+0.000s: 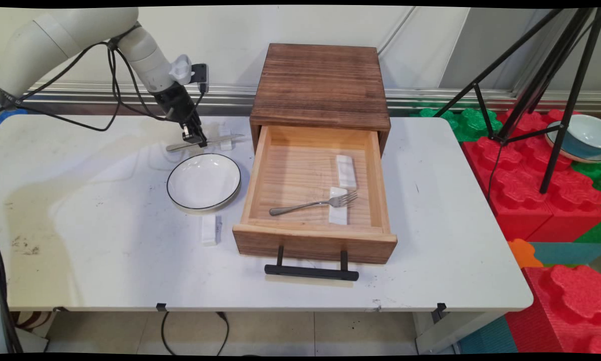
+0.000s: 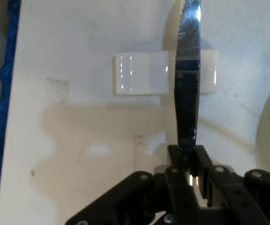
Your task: Place the picked object into the drawer
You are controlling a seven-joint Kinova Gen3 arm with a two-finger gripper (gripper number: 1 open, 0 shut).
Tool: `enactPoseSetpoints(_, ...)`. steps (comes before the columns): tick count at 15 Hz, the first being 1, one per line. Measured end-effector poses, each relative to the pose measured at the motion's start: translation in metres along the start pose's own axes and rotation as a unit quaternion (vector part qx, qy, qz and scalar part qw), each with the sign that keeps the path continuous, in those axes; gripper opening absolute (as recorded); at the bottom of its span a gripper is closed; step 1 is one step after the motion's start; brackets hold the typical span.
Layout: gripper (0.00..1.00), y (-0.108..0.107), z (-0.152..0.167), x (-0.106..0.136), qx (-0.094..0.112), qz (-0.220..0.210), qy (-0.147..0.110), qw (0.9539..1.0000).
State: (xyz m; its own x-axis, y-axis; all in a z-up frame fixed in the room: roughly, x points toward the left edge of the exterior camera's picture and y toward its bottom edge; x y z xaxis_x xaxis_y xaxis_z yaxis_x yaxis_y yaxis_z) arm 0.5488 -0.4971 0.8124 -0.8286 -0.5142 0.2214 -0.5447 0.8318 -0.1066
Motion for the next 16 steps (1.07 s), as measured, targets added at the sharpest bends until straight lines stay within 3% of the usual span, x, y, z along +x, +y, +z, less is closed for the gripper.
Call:
enactPoseSetpoints(10, 0.0, 0.03, -0.049, -0.013, 0.01, 0.021, -0.002, 0.9997)
enactPoseSetpoints(16, 0.0, 0.054, -0.081, -0.009, 0.017, 0.024, 0.012, 0.9995)
